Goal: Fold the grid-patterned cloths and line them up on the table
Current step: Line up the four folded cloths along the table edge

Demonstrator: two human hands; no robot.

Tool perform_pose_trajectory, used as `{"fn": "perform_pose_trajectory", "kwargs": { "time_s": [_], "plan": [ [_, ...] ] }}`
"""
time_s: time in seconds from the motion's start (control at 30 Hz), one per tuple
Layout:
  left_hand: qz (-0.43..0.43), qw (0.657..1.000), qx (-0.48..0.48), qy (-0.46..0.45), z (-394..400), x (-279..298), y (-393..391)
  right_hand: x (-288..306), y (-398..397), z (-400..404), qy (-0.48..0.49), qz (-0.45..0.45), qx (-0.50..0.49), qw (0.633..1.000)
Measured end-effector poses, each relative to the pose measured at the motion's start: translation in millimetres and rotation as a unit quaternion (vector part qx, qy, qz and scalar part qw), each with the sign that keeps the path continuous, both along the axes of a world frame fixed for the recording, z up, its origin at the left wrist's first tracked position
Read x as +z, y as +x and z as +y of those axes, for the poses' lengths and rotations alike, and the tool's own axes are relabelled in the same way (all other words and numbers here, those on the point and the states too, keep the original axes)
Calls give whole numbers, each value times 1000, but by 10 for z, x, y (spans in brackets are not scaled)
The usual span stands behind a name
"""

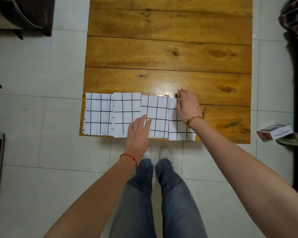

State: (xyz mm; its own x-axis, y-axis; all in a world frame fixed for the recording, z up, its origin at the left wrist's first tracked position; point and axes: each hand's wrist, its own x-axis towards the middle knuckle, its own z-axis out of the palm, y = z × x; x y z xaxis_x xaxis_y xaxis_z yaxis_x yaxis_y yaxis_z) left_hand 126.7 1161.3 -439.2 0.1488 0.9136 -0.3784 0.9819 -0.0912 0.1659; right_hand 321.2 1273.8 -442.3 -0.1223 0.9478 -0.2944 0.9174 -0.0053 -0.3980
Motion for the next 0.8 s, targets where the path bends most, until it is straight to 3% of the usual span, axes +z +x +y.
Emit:
{"fn": "perform_pose_trajectory", "kwargs": {
  "time_s": [0.17,0.4,0.57,0.73,0.8],
  "plan": [
    [-83,989,-120,34,-151,96,392,11,257,-47,-31,-30,1,999],
    [-146,939,-310,37,-349,13,741,-19,353,-71,-36,-38,47,998],
    [-123,969,-214,-32,-405,-20,873,-39,369,-129,-28,-28,54,998],
    [-108,973,-205,-12,-380,8,945,-29,392,-139,-25,-19,61,998],
    [-138,979,-144,28,-403,-9,956,-17,384,-117,-18,-8,58,998]
  ]
}}
